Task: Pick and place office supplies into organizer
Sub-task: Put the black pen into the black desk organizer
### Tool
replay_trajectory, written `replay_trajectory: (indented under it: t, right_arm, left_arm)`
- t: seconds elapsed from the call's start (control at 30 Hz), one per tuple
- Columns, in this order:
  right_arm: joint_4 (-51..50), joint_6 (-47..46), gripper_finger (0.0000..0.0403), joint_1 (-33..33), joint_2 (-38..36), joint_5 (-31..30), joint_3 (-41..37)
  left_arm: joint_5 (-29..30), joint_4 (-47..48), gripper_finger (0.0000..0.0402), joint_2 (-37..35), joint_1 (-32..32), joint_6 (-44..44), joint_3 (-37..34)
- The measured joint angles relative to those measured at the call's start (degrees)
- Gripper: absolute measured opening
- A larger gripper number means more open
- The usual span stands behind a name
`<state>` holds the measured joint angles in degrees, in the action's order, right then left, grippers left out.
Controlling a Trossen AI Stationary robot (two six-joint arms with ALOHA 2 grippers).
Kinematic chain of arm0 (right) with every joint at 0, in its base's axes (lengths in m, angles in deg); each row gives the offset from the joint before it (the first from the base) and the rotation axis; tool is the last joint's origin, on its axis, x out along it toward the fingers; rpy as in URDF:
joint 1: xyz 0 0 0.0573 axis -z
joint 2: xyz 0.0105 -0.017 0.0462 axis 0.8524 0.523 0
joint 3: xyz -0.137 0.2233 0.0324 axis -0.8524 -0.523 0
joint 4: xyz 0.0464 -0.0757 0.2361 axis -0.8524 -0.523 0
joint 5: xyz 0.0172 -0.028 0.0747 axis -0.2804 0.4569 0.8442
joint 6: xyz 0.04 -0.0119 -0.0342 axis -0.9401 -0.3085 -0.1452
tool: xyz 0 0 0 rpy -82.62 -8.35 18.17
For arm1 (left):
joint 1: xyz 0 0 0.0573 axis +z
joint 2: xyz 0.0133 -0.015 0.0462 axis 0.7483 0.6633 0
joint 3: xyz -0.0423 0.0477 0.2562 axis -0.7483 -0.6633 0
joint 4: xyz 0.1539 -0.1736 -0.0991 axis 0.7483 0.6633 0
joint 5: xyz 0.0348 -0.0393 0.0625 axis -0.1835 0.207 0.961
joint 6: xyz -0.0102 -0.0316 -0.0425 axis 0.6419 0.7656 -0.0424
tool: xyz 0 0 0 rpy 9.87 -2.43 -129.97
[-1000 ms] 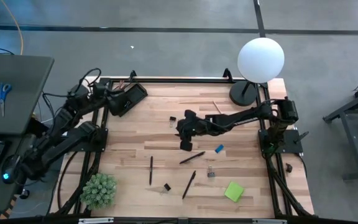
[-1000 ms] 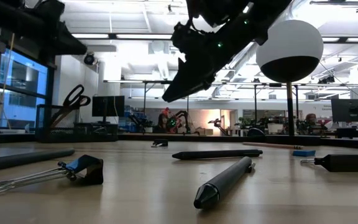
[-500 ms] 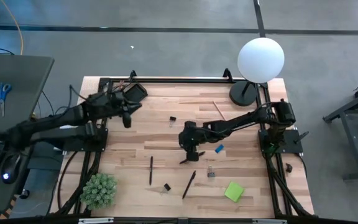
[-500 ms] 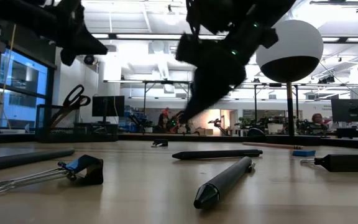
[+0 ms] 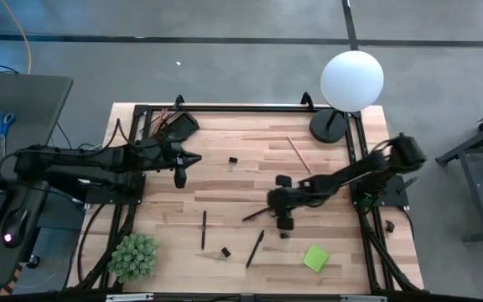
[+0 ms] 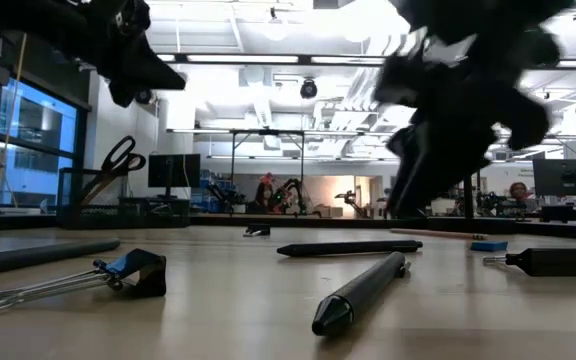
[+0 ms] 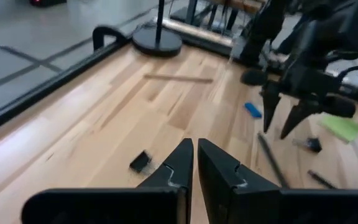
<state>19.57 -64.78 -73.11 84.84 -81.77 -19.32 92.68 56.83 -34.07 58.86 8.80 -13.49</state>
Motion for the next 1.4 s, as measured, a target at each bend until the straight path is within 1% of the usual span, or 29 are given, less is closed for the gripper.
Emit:
replay_trajectory:
  t: [0.1,0.17,0.23,0.3,0.53,0.77,0.93,1.07,1.3,1.4]
  right_arm:
    - [14.1,-0.1,0.0137,-1.3,-4.0,-0.4,-8.6]
    - [21.1,-0.1,0.0137,-1.7,-4.9,-1.7,-13.1]
    - [26.0,-0.1,0.0137,-1.7,-4.8,-2.6,-16.3]
    - [28.7,0.1,0.0137,-1.4,-4.0,-3.6,-18.4]
    - [34.3,2.6,0.0137,-0.7,-1.1,-3.7,-19.6]
    - [39.0,4.5,0.0137,-0.6,2.5,-4.1,-18.5]
    - [39.5,1.7,0.0138,-0.8,6.8,-2.6,-15.4]
    - [39.1,-0.6,0.0137,-0.8,9.4,-2.7,-14.0]
    - [39.3,-6.6,0.0136,-1.3,11.4,-4.9,-14.1]
    - [39.0,-7.0,0.0121,-2.6,11.5,-7.4,-14.1]
  left_arm:
    - [0.0,-1.9,0.0014,0.0,-0.6,0.0,0.0]
    - [-0.5,-2.8,0.0014,0.0,-0.8,0.0,0.0]
    - [-1.8,-2.9,0.0014,-0.1,-0.8,-0.4,0.0]
    - [-3.1,-2.7,0.0014,-0.1,-0.8,-1.7,0.0]
    - [-3.3,-4.8,0.0014,1.3,-0.9,-4.3,0.0]
    - [-3.5,-5.0,0.0014,5.5,-5.3,-6.0,0.0]
    - [-3.3,-6.9,0.0014,7.2,-8.7,-9.2,0.0]
    - [-2.7,-7.5,0.0014,7.5,-10.7,-11.9,0.0]
    - [-0.8,-9.1,0.0014,7.2,-10.8,-16.6,0.0]
    - [0.3,-10.3,0.0014,7.2,-10.8,-17.5,0.0]
